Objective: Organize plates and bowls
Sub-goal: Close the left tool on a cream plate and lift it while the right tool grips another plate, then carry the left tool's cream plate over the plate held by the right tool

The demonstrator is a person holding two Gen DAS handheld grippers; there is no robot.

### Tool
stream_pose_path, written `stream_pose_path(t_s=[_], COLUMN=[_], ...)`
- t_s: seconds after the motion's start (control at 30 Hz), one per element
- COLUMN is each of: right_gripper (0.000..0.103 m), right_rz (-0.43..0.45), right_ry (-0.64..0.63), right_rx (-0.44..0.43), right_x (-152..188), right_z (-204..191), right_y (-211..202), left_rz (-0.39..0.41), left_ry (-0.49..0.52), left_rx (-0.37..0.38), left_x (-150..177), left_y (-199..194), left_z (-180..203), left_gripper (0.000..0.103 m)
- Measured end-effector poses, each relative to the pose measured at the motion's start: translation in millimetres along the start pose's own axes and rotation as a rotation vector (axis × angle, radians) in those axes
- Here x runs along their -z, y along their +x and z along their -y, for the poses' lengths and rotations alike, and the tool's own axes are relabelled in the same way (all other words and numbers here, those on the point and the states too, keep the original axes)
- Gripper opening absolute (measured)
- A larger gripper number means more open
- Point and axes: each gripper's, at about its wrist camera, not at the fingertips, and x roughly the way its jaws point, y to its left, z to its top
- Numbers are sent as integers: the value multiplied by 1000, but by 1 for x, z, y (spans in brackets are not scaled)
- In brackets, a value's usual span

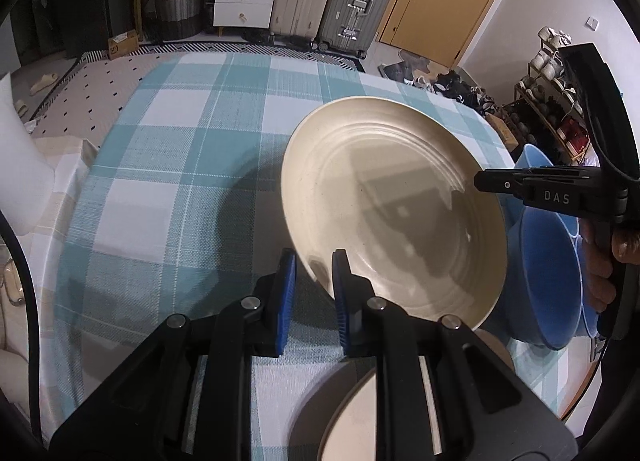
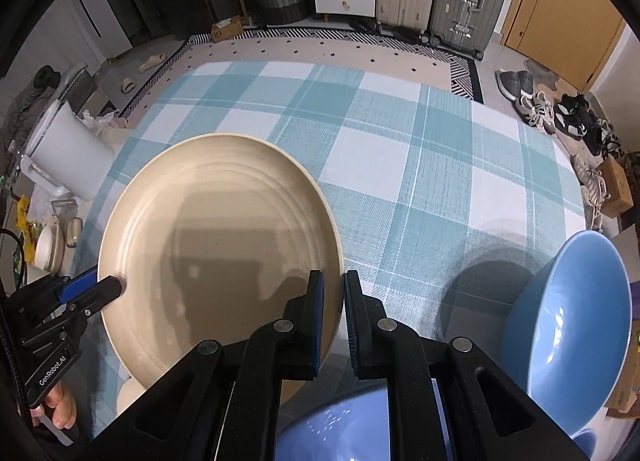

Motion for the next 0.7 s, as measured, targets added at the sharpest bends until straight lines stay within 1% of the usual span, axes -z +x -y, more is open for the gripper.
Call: stream_pose_path(t_s=[0.33, 0.7], right_gripper=[11, 11], right_rz=[53, 117], right_ry=[-7, -7], right_rx=[-6, -32], right_x=[11, 35], right_z=[-12, -23], right_y=[-40, -82], left_rz=[45, 82], left_ry=[6, 24], left_rx=[7, 11], left_x=[11, 31], left_y=[-45, -96], left_z=[7, 19], left_gripper=[15, 15])
